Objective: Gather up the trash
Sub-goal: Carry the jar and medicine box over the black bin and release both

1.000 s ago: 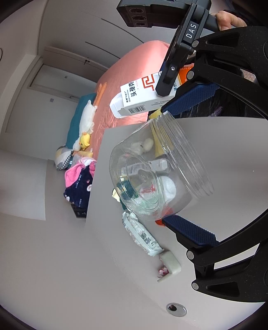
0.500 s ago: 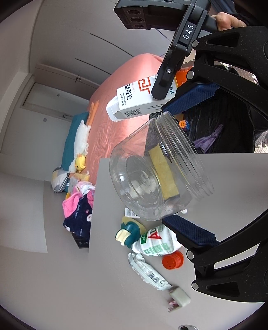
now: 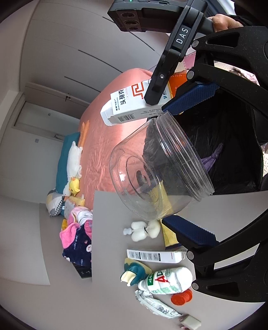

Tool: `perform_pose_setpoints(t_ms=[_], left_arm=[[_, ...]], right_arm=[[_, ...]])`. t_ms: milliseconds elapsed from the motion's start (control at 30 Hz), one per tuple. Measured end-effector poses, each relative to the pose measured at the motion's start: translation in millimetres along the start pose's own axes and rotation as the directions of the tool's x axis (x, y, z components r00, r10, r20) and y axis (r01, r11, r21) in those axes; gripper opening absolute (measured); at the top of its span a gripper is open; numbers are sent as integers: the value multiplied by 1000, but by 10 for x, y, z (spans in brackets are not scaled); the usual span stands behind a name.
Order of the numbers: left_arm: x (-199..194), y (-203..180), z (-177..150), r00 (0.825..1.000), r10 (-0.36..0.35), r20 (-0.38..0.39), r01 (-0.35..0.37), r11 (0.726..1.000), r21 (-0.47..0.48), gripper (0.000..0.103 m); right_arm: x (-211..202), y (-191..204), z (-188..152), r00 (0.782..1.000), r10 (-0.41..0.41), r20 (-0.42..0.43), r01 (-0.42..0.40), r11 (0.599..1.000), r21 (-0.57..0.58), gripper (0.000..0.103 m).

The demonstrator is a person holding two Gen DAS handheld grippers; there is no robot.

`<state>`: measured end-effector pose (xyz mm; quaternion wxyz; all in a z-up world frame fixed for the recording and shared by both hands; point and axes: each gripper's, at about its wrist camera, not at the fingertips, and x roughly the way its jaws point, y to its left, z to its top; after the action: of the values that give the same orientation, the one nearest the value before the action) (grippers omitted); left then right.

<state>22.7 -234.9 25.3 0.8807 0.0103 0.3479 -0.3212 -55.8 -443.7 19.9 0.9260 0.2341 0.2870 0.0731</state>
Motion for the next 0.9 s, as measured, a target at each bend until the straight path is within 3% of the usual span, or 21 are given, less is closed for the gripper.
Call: perform_pose_setpoints(t_ms=[367, 400, 500, 900], left_arm=[[297, -255, -64, 995, -62, -77, 65, 997, 45, 95], [337, -280, -78, 992, -77, -95, 83, 995, 56, 97], [441, -309, -115, 991, -38, -129, 49, 995, 84, 97], [486, -96, -179, 988, -30, -149, 34, 999, 22, 97]], right_arm=[[-105, -389, 51, 994, -110, 13, 109, 993, 34, 51], [-109, -417, 54, 991, -132, 8, 132, 991, 31, 55], [-162, -511, 65, 977, -208, 41, 206, 977, 55, 88], [35, -535, 45, 980, -201, 0, 200, 978, 60, 88]])
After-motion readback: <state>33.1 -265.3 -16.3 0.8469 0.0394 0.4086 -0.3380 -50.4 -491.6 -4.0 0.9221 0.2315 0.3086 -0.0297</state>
